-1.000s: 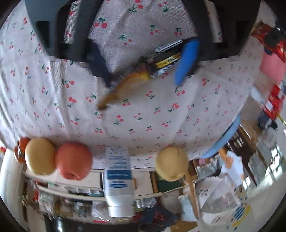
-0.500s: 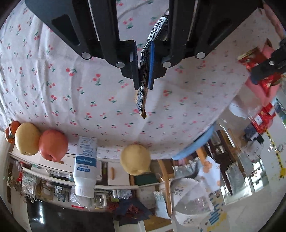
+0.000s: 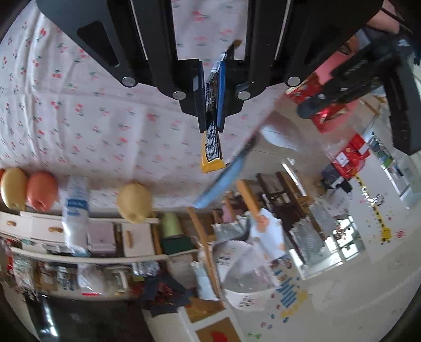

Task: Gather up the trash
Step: 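Lift red snack bag in left and coffee packet in right toward bucket, then open left gripper over pink bucket while right gripper drops coffee packet in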

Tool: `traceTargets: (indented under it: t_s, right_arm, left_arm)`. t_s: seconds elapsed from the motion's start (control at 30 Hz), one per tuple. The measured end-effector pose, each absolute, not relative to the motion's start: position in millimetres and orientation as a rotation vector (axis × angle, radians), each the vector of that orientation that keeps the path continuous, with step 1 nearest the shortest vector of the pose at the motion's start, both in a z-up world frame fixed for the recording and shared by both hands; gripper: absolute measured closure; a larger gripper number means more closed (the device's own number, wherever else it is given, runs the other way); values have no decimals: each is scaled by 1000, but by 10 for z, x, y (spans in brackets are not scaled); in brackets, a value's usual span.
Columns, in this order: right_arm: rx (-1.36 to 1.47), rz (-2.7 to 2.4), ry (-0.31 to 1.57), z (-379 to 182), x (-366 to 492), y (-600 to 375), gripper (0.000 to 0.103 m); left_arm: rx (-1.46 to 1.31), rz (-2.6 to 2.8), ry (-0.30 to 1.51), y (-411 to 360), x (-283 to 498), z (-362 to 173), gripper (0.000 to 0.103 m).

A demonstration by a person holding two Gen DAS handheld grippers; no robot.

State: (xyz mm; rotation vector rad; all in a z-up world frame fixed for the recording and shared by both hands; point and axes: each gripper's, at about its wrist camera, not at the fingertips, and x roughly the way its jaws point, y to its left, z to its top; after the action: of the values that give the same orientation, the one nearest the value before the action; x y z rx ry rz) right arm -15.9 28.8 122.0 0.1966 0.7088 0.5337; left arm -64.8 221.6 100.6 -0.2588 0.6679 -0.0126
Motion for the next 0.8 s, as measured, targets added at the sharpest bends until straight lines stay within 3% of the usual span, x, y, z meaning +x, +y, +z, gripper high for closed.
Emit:
traceTargets:
  t_s: [0.43,0.8]
  right_arm:
    - [112,710,644,1710,-440,1423,95]
    - [36,800,671,1575,-558,2359,95]
  left_arm:
    - [-301,241,631,3043,-901,1131,76]
    - [-350,402,645,3595,-1087,1074,76]
